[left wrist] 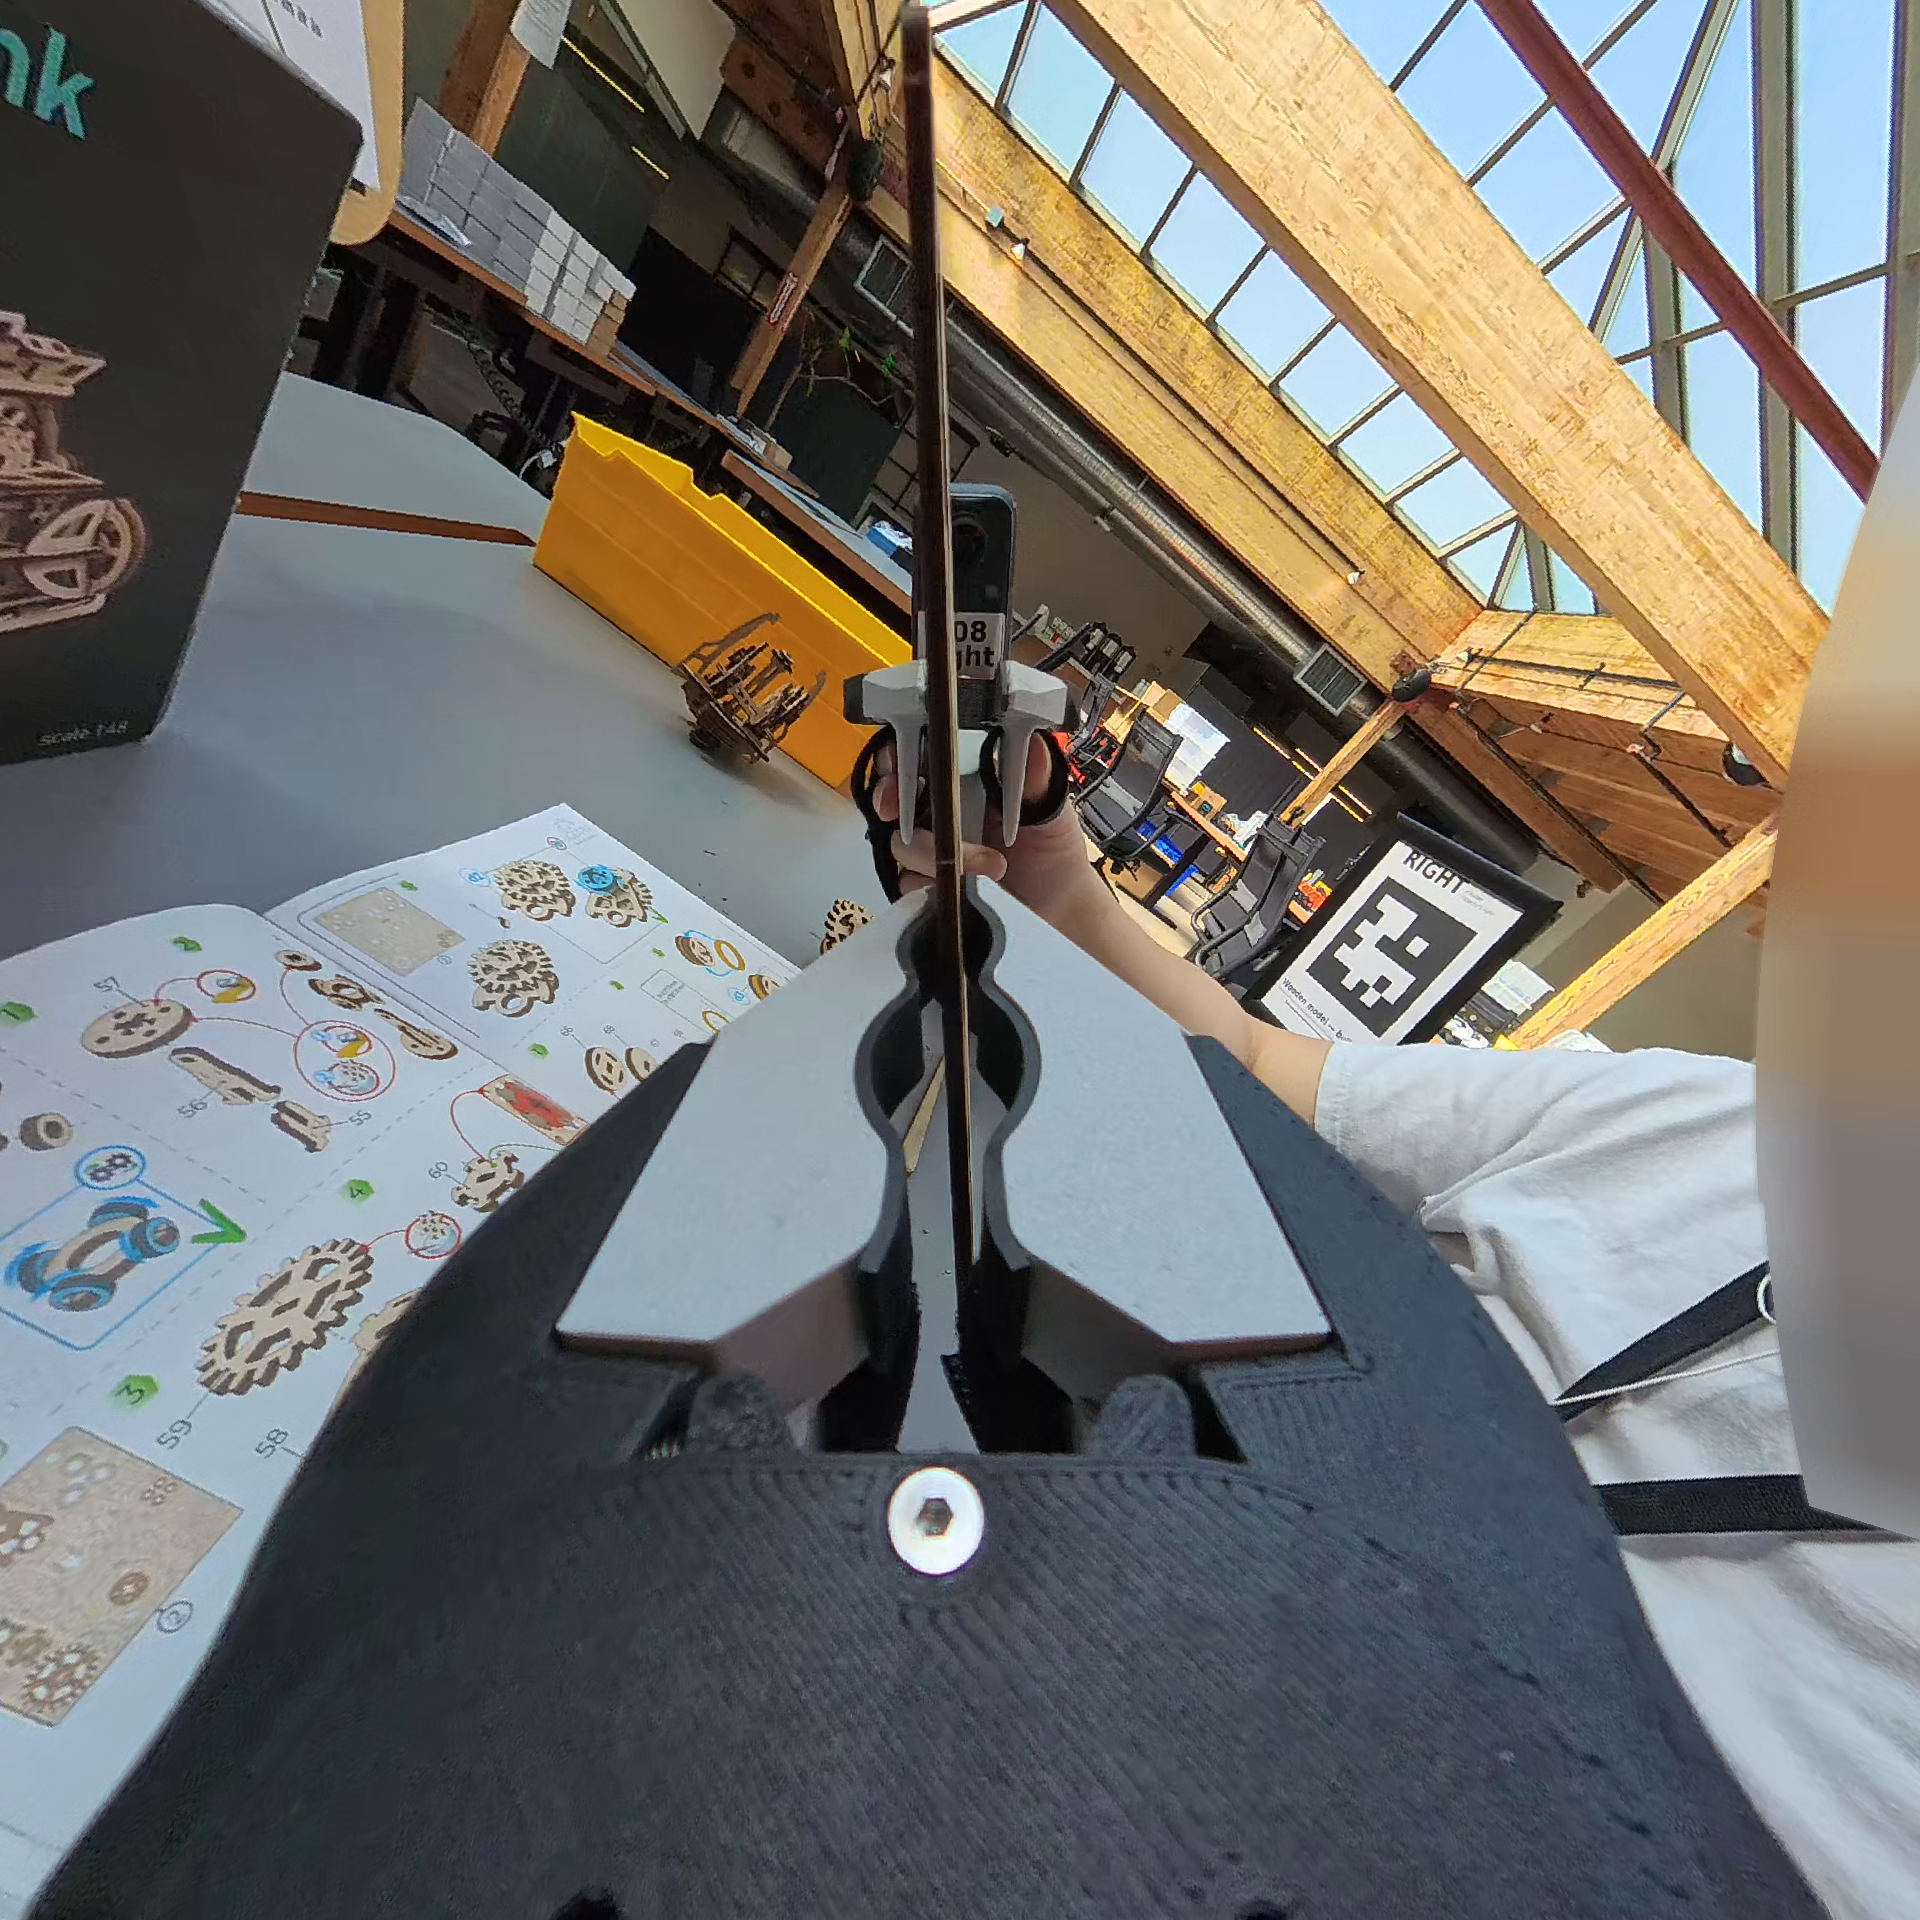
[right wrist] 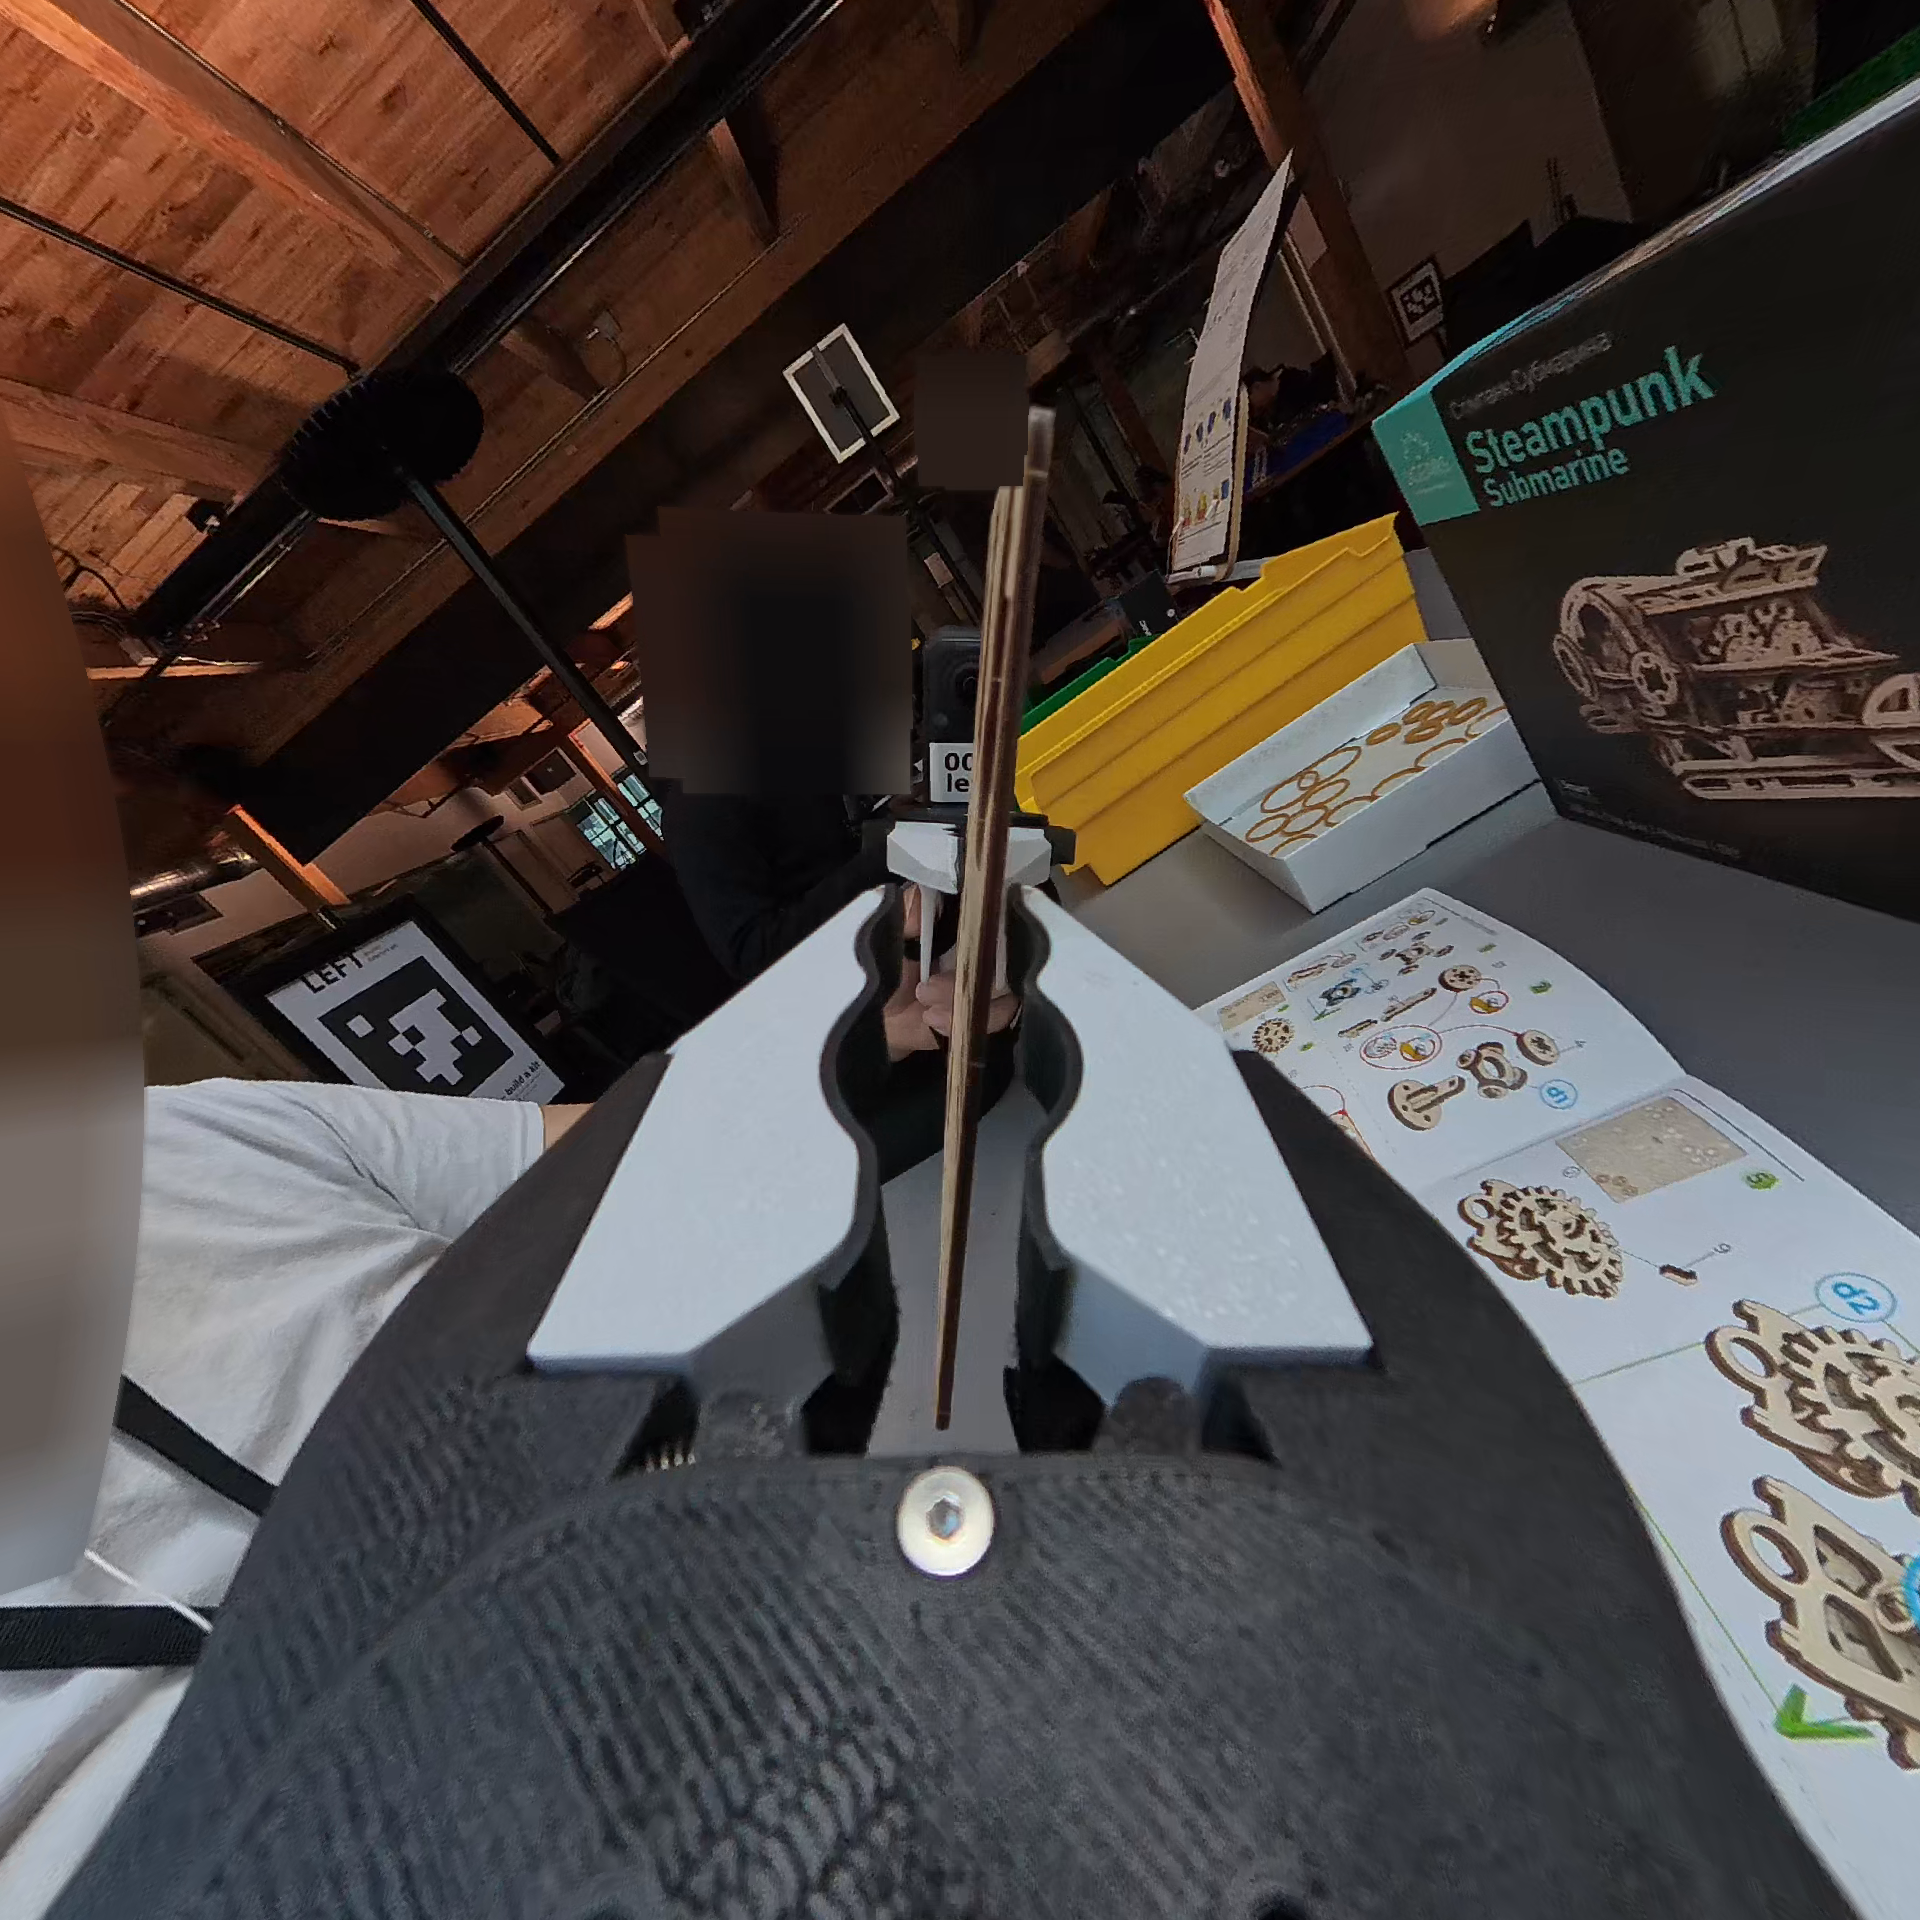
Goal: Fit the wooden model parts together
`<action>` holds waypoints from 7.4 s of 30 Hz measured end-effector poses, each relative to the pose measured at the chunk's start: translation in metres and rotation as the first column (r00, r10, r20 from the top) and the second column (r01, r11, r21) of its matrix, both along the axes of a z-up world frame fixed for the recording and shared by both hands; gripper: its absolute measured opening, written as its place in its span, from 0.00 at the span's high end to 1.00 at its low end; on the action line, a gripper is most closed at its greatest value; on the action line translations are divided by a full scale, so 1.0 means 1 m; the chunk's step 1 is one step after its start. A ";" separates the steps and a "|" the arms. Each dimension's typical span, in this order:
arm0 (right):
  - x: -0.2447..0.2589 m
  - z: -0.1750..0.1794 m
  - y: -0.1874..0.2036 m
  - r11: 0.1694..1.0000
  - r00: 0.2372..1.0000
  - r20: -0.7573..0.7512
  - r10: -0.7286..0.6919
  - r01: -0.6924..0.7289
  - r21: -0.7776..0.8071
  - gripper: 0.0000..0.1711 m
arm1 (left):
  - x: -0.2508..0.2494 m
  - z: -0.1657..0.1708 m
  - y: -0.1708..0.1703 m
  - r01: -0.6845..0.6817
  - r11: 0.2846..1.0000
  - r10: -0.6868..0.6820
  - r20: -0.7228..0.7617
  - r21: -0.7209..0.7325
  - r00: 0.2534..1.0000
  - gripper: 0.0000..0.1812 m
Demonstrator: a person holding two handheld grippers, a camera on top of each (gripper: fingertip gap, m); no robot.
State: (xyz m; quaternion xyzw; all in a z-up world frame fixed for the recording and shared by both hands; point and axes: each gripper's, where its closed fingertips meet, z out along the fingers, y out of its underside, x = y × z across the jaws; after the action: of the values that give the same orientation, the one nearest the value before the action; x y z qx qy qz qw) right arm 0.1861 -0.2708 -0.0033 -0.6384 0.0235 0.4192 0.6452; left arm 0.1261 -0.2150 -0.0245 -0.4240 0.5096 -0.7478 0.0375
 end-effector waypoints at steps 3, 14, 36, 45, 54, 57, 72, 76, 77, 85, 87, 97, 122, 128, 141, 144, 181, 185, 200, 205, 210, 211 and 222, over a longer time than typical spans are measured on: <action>0.006 0.000 0.000 1.000 1.000 -0.008 -0.024 0.024 -0.012 0.90 | 0.000 0.000 0.000 -0.005 1.000 0.005 0.005 0.016 1.000 1.00; 0.008 -0.005 -0.001 0.999 1.000 -0.009 -0.011 0.010 -0.031 0.89 | 0.000 0.005 -0.002 -0.036 0.999 0.035 0.031 0.026 0.999 1.00; 0.013 -0.007 -0.002 0.999 1.000 0.017 -0.026 0.027 -0.041 0.89 | 0.002 0.013 0.017 -0.104 0.993 0.107 0.048 -0.061 0.993 1.00; 0.023 -0.008 -0.003 0.995 0.994 0.078 -0.077 0.081 -0.049 0.89 | 0.002 0.016 0.026 -0.119 0.987 0.124 0.042 -0.111 0.991 1.00; 0.014 -0.016 0.002 0.995 0.984 0.164 -0.064 0.075 -0.061 0.88 | 0.002 0.017 0.034 -0.144 0.982 0.150 0.042 -0.123 0.988 1.00; 0.009 -0.018 0.003 0.996 0.983 0.180 -0.047 0.059 -0.065 0.88 | 0.002 0.016 0.035 -0.146 0.981 0.152 0.039 -0.125 0.988 1.00; -0.007 -0.011 0.005 0.995 1.000 0.004 0.017 -0.016 -0.102 1.00 | -0.002 0.021 0.028 -0.100 0.988 0.108 0.070 -0.115 0.992 0.97; 0.001 -0.011 0.005 0.993 0.999 -0.030 -0.014 0.011 -0.120 1.00 | -0.001 0.026 0.033 -0.108 0.980 0.121 0.071 -0.166 0.990 0.82; 0.002 -0.011 0.005 0.992 0.999 -0.036 -0.019 0.015 -0.122 1.00 | -0.001 0.025 0.036 -0.116 0.979 0.128 0.065 -0.168 0.990 0.80; 0.027 0.001 -0.001 0.996 0.971 -0.230 -0.060 0.043 -0.080 1.00 | 0.000 0.018 0.048 -0.155 0.982 0.162 0.055 -0.111 0.985 0.67; 0.035 0.004 -0.004 0.996 0.961 -0.264 -0.077 0.061 -0.067 1.00 | 0.001 0.014 0.049 -0.166 0.983 0.171 0.050 -0.082 0.984 0.64; 0.041 -0.002 -0.003 0.991 0.974 -0.195 -0.117 0.101 -0.088 1.00 | 0.001 0.012 0.042 -0.125 0.987 0.131 0.056 -0.095 0.990 0.58; -0.007 0.000 0.007 0.998 0.994 -0.103 -0.023 0.017 -0.054 0.99 | -0.007 0.001 -0.021 0.110 0.994 -0.110 0.045 -0.016 0.993 0.85; -0.012 0.003 0.009 0.999 0.995 -0.094 -0.030 0.026 -0.034 0.99 | -0.010 0.005 -0.023 0.107 0.994 -0.108 0.070 0.016 0.992 0.83; -0.017 0.005 0.009 0.999 0.998 -0.067 -0.018 0.016 -0.029 1.00 | -0.009 -0.008 -0.030 0.107 0.989 -0.109 0.016 0.105 0.994 1.00; -0.016 0.006 0.008 1.000 0.997 -0.071 -0.018 0.017 -0.023 1.00 | -0.008 -0.007 -0.031 0.086 0.988 -0.089 0.019 0.125 0.996 1.00; -0.052 0.008 0.020 1.000 0.988 -0.152 0.004 -0.001 0.022 0.99 | 0.005 0.023 -0.047 -0.131 0.985 0.148 0.148 -0.116 0.978 1.00; -0.052 0.023 0.012 0.995 0.987 -0.153 0.057 -0.043 0.090 0.89 | 0.001 0.022 -0.045 -0.155 0.988 0.157 0.174 -0.023 0.972 1.00; -0.051 -0.001 0.020 0.997 0.998 -0.062 0.029 -0.033 -0.074 0.99 | 0.005 0.016 -0.046 -0.179 0.982 0.168 0.156 0.060 0.973 0.98; -0.053 0.001 0.019 0.997 0.998 -0.047 0.034 -0.037 -0.063 0.99 | 0.004 0.021 -0.045 -0.198 0.979 0.184 0.190 0.054 0.964 0.95; -0.057 -0.004 0.020 0.997 0.999 0.021 0.041 -0.039 -0.072 0.99 | 0.005 0.023 -0.035 -0.175 0.983 0.182 0.149 -0.058 0.972 0.99; -0.057 -0.005 0.021 0.997 0.999 0.026 0.036 -0.034 -0.075 0.99 | 0.005 0.022 -0.035 -0.176 0.983 0.181 0.148 -0.049 0.972 0.99; -0.057 -0.007 0.019 0.998 0.997 0.072 0.035 -0.031 -0.061 0.98 | 0.003 0.022 -0.039 -0.221 0.973 0.202 0.209 0.073 0.957 0.99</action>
State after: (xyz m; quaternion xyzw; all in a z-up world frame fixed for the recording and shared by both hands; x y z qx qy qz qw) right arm 0.1287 -0.2523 -0.0101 -0.6726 0.0021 0.4053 0.6191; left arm 0.1293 -0.2538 -0.0021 -0.3966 0.4901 -0.7530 0.1885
